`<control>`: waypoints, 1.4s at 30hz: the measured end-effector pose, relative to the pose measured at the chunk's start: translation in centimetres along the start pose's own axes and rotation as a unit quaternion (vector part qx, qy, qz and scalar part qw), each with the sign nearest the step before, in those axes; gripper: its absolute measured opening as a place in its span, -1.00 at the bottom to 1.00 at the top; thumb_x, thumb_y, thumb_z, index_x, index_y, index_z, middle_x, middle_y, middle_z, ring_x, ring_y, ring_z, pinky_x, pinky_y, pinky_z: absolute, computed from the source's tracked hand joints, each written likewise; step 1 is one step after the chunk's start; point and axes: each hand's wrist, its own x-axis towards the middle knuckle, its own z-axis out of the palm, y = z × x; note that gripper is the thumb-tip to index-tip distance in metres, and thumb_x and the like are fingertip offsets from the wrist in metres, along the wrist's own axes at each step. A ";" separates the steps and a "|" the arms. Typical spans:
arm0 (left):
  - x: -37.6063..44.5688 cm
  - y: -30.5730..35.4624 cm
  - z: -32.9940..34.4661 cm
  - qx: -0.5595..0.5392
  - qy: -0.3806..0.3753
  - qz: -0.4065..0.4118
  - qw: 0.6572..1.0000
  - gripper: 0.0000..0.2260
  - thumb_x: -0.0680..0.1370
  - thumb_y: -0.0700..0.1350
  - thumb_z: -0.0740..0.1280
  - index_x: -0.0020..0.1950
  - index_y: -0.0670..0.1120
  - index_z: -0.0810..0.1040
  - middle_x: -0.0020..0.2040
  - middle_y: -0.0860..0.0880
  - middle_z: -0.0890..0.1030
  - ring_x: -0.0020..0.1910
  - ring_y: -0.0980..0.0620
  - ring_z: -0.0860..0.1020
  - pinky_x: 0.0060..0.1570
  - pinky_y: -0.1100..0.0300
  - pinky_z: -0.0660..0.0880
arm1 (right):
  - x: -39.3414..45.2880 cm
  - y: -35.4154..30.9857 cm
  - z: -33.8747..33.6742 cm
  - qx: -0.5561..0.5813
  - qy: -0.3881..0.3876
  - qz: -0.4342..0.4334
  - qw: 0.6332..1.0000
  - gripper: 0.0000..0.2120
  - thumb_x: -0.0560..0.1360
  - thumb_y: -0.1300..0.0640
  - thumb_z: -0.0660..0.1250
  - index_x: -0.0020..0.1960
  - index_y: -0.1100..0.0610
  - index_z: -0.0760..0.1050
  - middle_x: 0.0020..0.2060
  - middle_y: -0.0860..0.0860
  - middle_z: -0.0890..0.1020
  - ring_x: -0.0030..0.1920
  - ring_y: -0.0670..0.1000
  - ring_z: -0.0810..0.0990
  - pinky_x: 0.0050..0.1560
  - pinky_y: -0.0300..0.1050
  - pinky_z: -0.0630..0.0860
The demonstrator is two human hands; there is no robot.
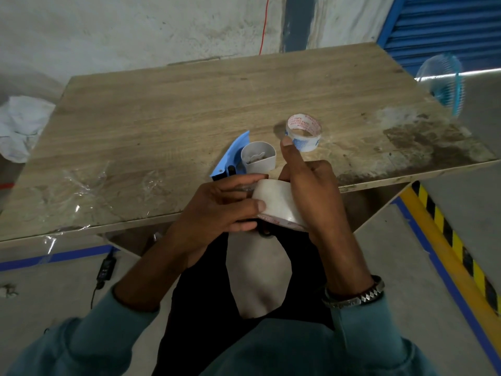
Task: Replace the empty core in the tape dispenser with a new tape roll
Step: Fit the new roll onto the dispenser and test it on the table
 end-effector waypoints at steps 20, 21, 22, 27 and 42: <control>-0.2 -0.1 -0.3 -0.001 0.014 0.034 0.999 -0.66 0.60 -0.28 0.42 0.12 0.18 0.75 0.05 -0.01 0.79 0.02 -0.02 0.78 -0.12 0.14 0.71 | -0.3 -0.2 -0.3 0.047 -0.008 -0.006 0.999 -0.25 0.63 -0.42 0.17 -0.52 0.10 0.39 -0.59 -0.10 0.44 -0.45 -0.10 0.46 -0.17 -0.06 0.39; -0.2 -0.2 -0.3 -0.006 0.020 0.038 0.999 -0.70 0.56 -0.22 0.46 0.13 0.18 0.75 0.04 -0.01 0.79 0.02 -0.02 0.78 -0.10 0.14 0.71 | -0.3 -0.1 -0.2 0.053 -0.008 -0.008 0.999 -0.25 0.63 -0.40 0.18 -0.50 0.13 0.40 -0.59 -0.09 0.44 -0.45 -0.10 0.46 -0.17 -0.06 0.39; -0.1 -0.2 -0.1 -0.008 0.025 0.043 0.999 -0.71 0.52 -0.15 0.48 0.16 0.17 0.75 0.03 0.00 0.79 0.03 0.00 0.78 -0.07 0.15 0.71 | -0.3 0.0 -0.1 0.057 -0.008 -0.012 0.998 -0.24 0.64 -0.39 0.18 -0.47 0.18 0.42 -0.58 -0.09 0.44 -0.44 -0.09 0.47 -0.17 -0.06 0.40; 0.0 -0.6 1.0 -0.016 0.046 0.064 0.997 -0.47 0.36 0.03 0.55 0.34 0.06 0.64 0.12 -0.01 0.78 0.15 0.04 0.75 0.09 0.11 0.70 | -0.5 -0.2 0.4 0.095 -0.002 -0.027 0.995 -0.28 0.65 -0.33 0.24 -0.54 0.09 0.48 -0.56 -0.08 0.52 -0.43 -0.10 0.55 -0.21 -0.09 0.46; 1.8 -2.5 0.6 -0.072 0.216 0.174 0.958 -0.64 0.39 -0.44 0.57 0.10 -0.09 0.75 0.05 0.03 0.79 -0.01 0.15 0.77 0.00 0.35 0.64 | 0.2 2.8 -1.2 -0.039 -0.194 -0.195 0.961 -0.81 0.54 0.05 0.54 0.05 -0.19 0.61 0.52 -0.07 0.24 0.66 -0.13 0.15 0.40 -0.44 0.34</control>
